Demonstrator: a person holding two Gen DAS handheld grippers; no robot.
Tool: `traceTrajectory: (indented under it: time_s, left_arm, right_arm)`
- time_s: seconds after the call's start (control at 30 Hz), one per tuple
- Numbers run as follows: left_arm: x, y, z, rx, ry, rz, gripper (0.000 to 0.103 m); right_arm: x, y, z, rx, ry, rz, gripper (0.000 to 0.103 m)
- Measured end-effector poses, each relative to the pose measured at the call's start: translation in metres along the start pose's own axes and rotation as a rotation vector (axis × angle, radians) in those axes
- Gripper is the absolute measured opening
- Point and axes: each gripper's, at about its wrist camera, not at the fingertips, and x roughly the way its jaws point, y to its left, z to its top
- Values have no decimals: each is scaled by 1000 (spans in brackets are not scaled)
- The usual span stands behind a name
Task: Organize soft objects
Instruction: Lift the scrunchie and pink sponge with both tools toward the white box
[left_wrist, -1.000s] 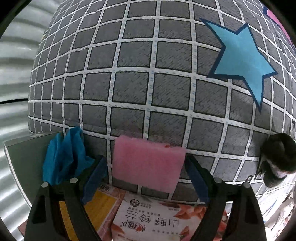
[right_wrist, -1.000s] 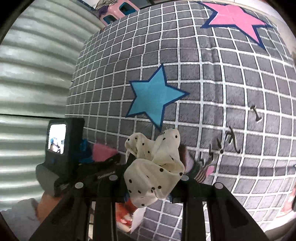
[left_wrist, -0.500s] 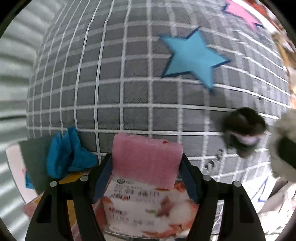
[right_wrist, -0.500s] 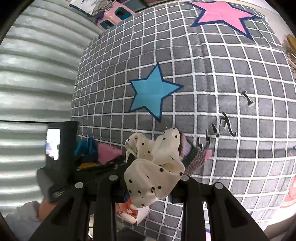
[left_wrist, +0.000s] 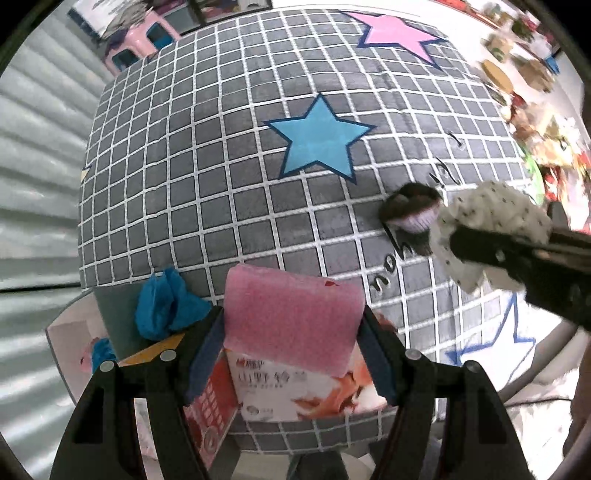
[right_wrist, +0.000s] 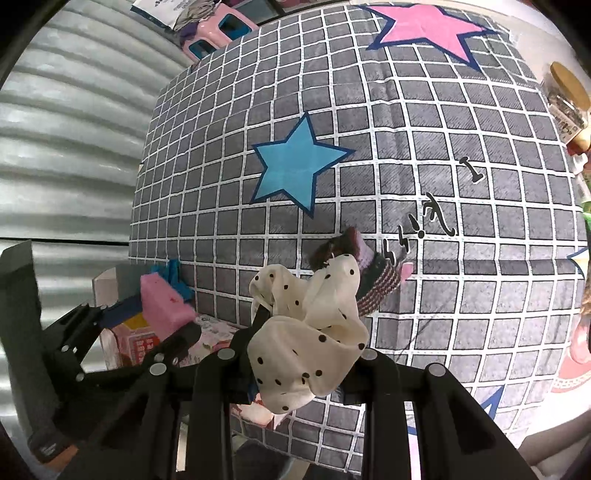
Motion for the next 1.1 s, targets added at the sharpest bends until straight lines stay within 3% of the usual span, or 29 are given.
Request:
traceTrajectory:
  time_s: [0.7, 1.1]
  left_arm:
    - [-43, 8, -100, 168, -51, -96, 73]
    - [-56, 47, -149, 111, -82, -102, 73]
  right_arm:
    - [3, 51, -88, 39, 19, -69, 30]
    - [16, 116, -118, -50, 46, -68, 30]
